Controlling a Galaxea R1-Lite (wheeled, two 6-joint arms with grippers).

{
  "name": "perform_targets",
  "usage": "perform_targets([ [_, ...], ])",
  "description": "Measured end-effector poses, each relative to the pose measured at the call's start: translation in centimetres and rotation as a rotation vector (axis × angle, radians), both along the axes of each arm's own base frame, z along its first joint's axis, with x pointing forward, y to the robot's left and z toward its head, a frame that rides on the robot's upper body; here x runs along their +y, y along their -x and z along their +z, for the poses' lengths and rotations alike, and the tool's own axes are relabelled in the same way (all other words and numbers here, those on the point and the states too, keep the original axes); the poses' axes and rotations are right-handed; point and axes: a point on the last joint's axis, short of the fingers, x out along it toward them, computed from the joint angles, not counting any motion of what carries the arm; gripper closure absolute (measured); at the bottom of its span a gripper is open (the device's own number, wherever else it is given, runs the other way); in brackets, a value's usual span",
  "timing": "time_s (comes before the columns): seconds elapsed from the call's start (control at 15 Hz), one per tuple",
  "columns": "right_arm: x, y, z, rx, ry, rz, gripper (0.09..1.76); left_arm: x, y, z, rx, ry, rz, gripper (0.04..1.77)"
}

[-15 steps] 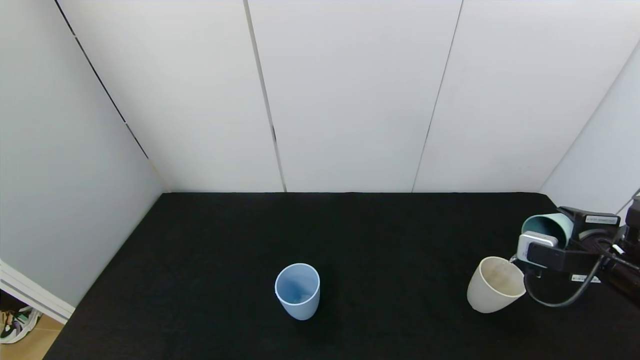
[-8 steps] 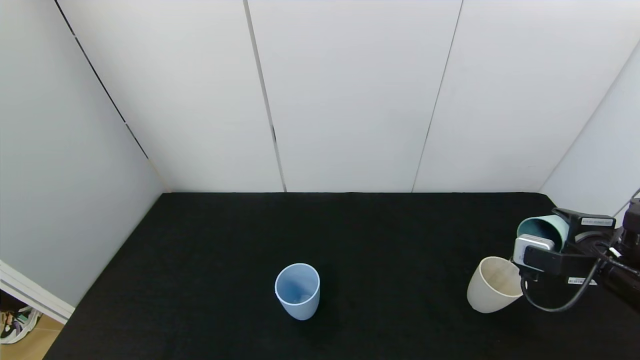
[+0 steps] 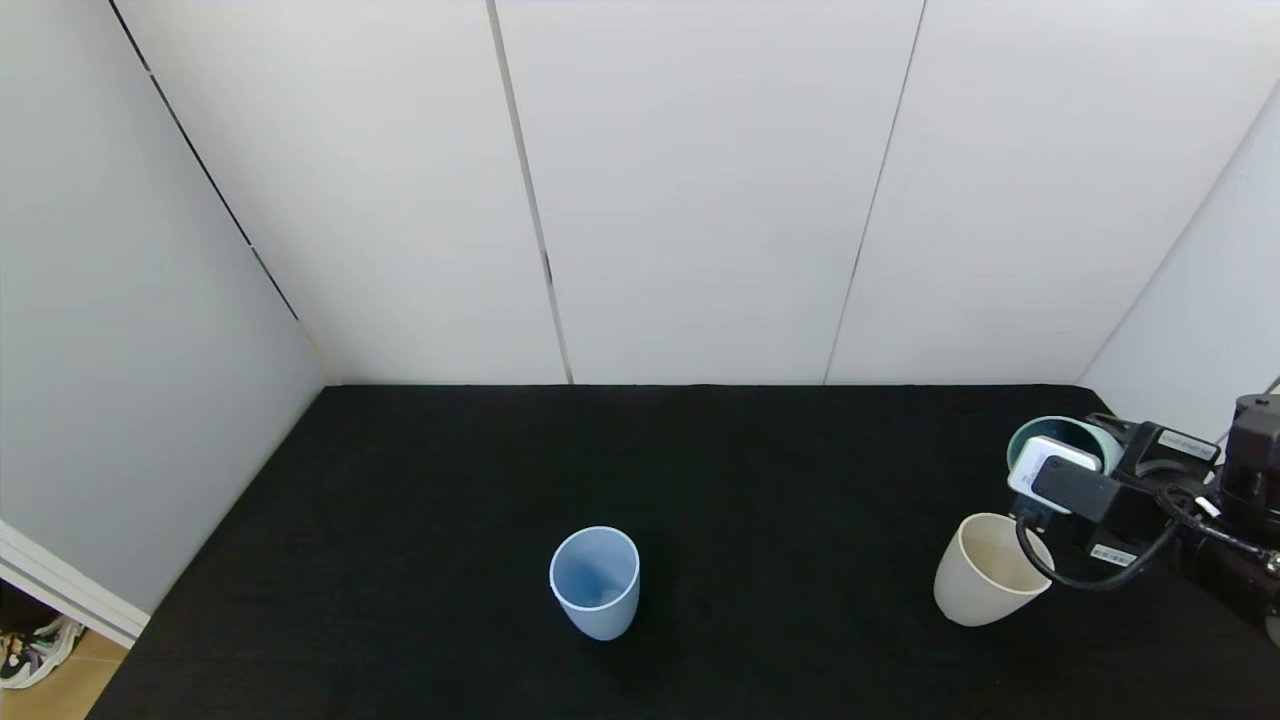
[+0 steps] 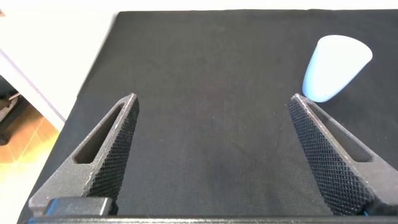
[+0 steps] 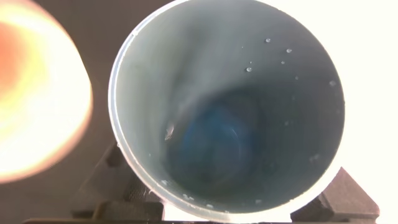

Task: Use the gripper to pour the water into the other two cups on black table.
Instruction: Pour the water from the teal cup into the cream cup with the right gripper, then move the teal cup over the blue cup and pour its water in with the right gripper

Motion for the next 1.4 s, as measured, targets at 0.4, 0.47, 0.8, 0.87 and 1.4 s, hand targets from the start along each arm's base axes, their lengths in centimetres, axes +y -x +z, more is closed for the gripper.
perform_targets([
  [0.4, 6.2, -1.2, 2.9, -0.152, -0.25, -0.007, 0.65, 0.0, 0.0, 0.0, 0.0, 0.0, 0.0, 0.09],
  [0.47, 7.8, -1.4, 3.3, -0.169, -0.272, 0.008, 0.65, 0.0, 0.0, 0.0, 0.0, 0.0, 0.0, 0.09],
  [0.8, 16.8, -2.1, 4.1, -0.223, -0.353, 0.082, 0.65, 0.0, 0.0, 0.0, 0.0, 0.0, 0.0, 0.09],
  [0.87, 18.5, -2.2, 4.0, -0.219, -0.351, 0.101, 0.65, 0.0, 0.0, 0.0, 0.0, 0.0, 0.0, 0.09],
  [1.4, 27.0, -2.1, 3.1, -0.153, -0.179, 0.263, 0.65, 0.0, 0.0, 0.0, 0.0, 0.0, 0.0, 0.09],
])
